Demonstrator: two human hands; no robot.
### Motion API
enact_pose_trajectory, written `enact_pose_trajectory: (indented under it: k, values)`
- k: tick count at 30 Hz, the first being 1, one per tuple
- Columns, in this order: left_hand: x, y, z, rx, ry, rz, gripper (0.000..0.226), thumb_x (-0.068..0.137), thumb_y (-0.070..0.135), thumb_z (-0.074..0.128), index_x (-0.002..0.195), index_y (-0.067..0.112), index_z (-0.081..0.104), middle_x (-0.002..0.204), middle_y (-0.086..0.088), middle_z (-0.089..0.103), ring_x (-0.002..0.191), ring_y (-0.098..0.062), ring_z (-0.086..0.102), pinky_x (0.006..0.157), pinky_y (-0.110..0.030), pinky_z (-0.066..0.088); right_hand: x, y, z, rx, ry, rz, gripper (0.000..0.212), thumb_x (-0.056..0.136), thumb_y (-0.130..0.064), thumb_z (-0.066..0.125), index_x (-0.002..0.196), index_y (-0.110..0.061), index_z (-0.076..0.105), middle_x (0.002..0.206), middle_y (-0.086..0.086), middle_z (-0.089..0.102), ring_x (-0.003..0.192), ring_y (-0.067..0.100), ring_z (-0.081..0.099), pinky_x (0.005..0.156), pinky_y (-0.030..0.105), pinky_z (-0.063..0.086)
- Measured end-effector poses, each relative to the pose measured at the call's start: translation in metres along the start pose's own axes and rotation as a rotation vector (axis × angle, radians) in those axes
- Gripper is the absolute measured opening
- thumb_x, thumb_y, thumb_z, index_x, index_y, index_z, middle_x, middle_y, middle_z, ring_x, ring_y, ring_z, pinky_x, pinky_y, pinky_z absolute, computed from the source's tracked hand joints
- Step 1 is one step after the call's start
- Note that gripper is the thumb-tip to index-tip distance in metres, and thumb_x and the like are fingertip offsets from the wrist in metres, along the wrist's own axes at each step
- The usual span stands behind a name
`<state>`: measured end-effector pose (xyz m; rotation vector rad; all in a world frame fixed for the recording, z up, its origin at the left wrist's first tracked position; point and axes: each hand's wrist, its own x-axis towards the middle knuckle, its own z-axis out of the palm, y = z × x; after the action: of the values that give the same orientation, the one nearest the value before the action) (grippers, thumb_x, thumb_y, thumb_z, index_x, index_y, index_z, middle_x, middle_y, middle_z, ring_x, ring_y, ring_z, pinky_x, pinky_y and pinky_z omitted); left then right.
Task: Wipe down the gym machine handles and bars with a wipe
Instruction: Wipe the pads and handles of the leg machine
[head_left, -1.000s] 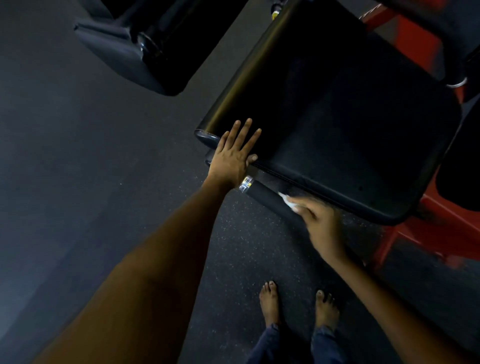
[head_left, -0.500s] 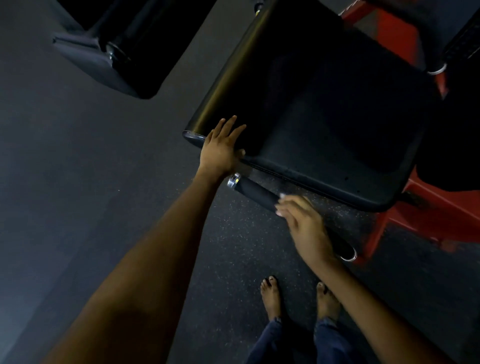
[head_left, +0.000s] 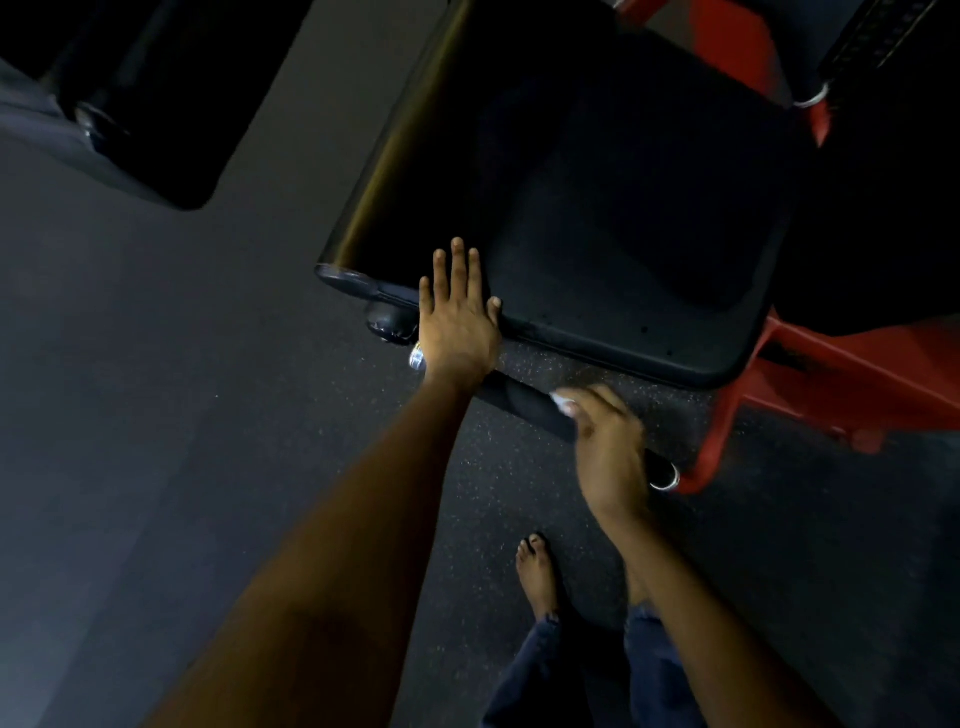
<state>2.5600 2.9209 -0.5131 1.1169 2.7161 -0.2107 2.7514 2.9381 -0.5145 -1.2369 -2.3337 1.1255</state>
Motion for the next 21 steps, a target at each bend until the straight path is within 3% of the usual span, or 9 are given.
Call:
enact_pose_trajectory:
  k: [4,6,8,11,13,15,18,21]
  values:
    - [-0.001,0.002,0.0,0.002,-0.002,-0.02,0.06,0.105,0.037,0.014,0.154,0.011,-0.009,0.161,-0.008,-0.019,0.148,-0.026,-0.015,0.122,-0.043,-0.003,-0.027,0.045,-0.03,0.007,0.122,0.43,0.027,0.087,0.009,0.051,0.102,-0.004,0.07,0.104,0.013,0.069,0.095,0.027,0.065,0.076,0.019,0.042]
    - [-0.001,0.003,0.0,0.009,0.002,-0.021,0.059,0.105,0.037,0.013,0.153,0.01,-0.009,0.161,-0.008,-0.019,0.148,-0.026,-0.015,0.121,-0.043,-0.004,-0.024,0.039,-0.028,0.032,0.14,0.526,0.03,0.084,0.012,0.052,0.102,-0.003,0.07,0.104,0.014,0.069,0.096,0.028,0.066,0.075,0.021,0.043]
    - [0.0,0.002,0.0,0.016,0.01,-0.017,0.059,0.105,0.036,0.013,0.153,0.01,-0.009,0.161,-0.008,-0.018,0.148,-0.027,-0.015,0.122,-0.043,-0.003,-0.014,0.009,-0.013,0.027,0.083,0.406,0.034,0.085,0.011,0.052,0.11,-0.005,0.067,0.109,0.01,0.066,0.101,0.023,0.063,0.079,0.018,0.042]
    - [-0.001,0.002,0.002,0.012,0.011,-0.016,0.059,0.105,0.036,0.014,0.153,0.01,-0.008,0.161,-0.009,-0.017,0.148,-0.027,-0.014,0.121,-0.043,-0.003,-0.015,-0.035,0.009,-0.017,0.021,0.03,0.04,0.08,0.015,0.054,0.113,-0.005,0.065,0.114,0.007,0.061,0.106,0.019,0.055,0.087,0.017,0.044]
    - [-0.001,0.001,0.002,0.014,0.014,-0.008,0.06,0.105,0.036,0.014,0.154,0.009,-0.008,0.161,-0.01,-0.017,0.148,-0.027,-0.014,0.122,-0.043,-0.002,-0.018,-0.023,0.01,-0.024,0.066,0.017,0.045,0.077,0.019,0.054,0.113,-0.005,0.065,0.115,0.007,0.061,0.108,0.021,0.053,0.092,0.026,0.048]
    - [-0.001,0.001,0.002,0.012,0.022,-0.004,0.06,0.105,0.036,0.014,0.154,0.009,-0.007,0.161,-0.01,-0.016,0.148,-0.027,-0.013,0.122,-0.044,-0.001,-0.022,0.009,0.0,0.008,0.1,0.232,0.042,0.08,0.016,0.053,0.115,-0.005,0.064,0.116,0.012,0.06,0.109,0.026,0.054,0.093,0.027,0.045]
    - [-0.002,0.001,0.003,0.002,0.025,-0.003,0.06,0.105,0.036,0.015,0.154,0.009,-0.007,0.161,-0.009,-0.016,0.149,-0.027,-0.013,0.122,-0.044,-0.001,-0.024,0.055,-0.019,0.121,0.183,0.787,0.031,0.087,0.009,0.051,0.115,0.002,0.063,0.116,0.021,0.063,0.106,0.032,0.06,0.076,0.021,0.039]
    - [-0.001,0.002,0.004,0.003,0.035,-0.01,0.06,0.105,0.036,0.014,0.154,0.01,-0.008,0.161,-0.009,-0.016,0.148,-0.027,-0.013,0.122,-0.043,-0.002,-0.02,0.059,-0.019,0.092,0.21,0.911,0.026,0.091,0.007,0.049,0.114,0.006,0.061,0.117,0.024,0.062,0.104,0.034,0.061,0.073,0.023,0.04]
